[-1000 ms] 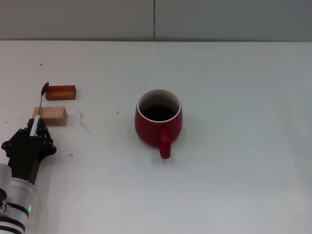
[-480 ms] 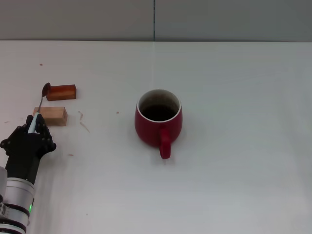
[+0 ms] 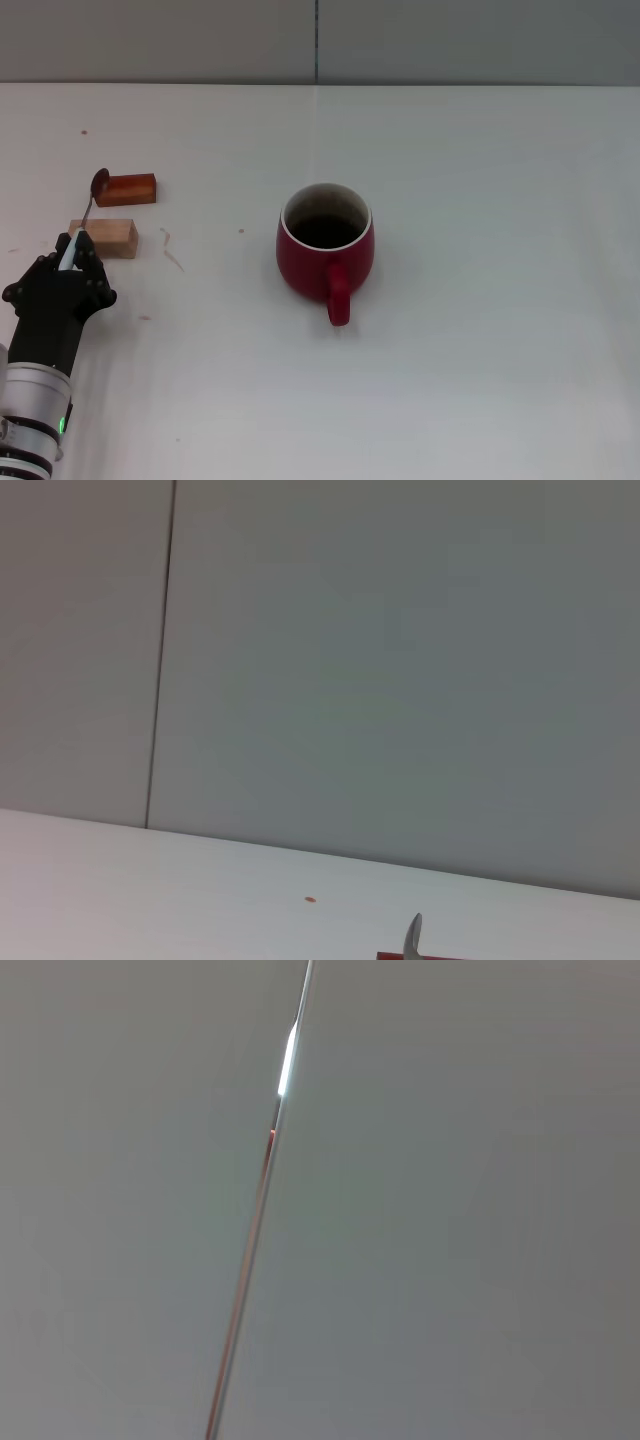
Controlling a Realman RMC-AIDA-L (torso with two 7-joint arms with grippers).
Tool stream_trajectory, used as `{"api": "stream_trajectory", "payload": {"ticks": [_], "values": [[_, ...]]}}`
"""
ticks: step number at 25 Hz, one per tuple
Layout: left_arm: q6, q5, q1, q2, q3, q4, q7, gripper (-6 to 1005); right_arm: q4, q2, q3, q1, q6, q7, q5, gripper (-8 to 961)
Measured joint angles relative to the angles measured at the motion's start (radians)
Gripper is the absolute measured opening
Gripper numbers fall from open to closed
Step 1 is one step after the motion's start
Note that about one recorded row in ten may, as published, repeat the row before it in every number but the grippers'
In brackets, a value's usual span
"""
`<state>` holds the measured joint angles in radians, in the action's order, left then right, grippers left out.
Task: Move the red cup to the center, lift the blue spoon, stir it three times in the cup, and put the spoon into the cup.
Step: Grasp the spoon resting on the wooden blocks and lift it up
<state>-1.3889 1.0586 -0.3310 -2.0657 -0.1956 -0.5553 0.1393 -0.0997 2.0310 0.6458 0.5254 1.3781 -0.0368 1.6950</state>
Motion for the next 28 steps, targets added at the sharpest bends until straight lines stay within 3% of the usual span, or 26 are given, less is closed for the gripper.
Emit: {"api": "stream_trajectory", "payload": {"ticks": [28], "values": [[0.058,0.001,0.005,-0.002,-0.013,0.014,-0.012,143,0.000,0.004,0.000,-0.006,0.012,0.000,0.000,649]]}}
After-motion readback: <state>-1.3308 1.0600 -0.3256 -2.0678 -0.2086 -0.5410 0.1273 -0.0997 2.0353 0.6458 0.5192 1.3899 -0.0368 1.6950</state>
